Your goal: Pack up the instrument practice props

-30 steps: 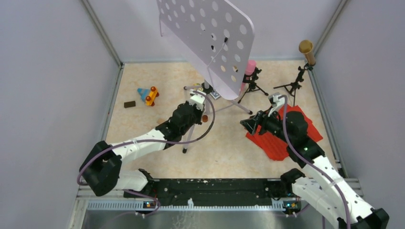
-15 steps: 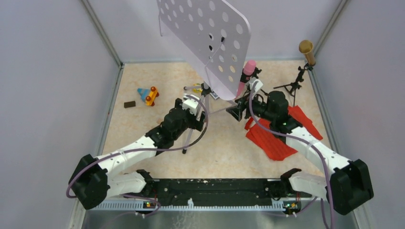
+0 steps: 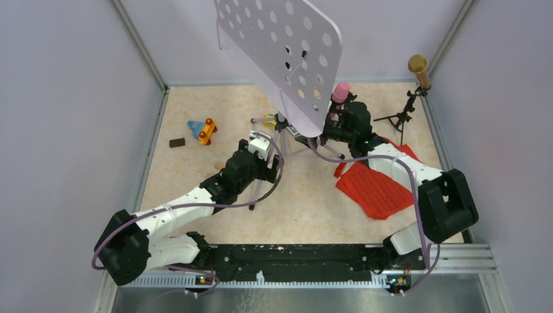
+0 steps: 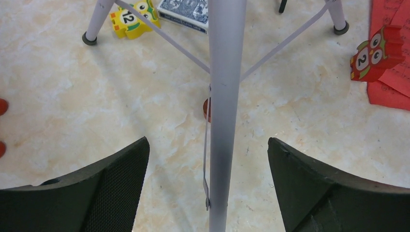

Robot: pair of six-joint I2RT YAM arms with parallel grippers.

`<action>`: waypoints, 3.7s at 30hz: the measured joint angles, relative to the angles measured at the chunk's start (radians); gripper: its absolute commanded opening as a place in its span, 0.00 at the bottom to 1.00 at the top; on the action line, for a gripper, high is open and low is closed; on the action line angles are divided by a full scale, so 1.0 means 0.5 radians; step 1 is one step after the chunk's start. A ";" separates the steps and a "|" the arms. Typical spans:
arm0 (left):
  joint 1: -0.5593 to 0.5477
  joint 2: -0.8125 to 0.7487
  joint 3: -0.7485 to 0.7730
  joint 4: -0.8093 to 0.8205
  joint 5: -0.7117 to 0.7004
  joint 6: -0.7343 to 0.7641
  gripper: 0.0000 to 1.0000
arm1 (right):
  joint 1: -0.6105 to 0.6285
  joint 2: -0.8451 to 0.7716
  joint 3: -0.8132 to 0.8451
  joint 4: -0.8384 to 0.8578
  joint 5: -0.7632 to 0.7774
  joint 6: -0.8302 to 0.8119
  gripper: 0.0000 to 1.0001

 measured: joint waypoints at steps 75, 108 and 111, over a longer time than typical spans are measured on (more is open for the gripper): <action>0.809 -0.205 0.105 -0.247 0.521 -0.056 0.98 | 0.371 0.010 -0.292 0.335 0.347 0.314 0.58; 0.830 0.297 0.310 -0.214 0.323 -0.104 0.81 | 1.328 0.326 -0.223 0.610 2.508 0.571 0.00; 0.830 0.452 0.440 -0.259 0.380 -0.019 0.81 | 1.344 0.354 -0.179 0.520 2.593 0.789 0.00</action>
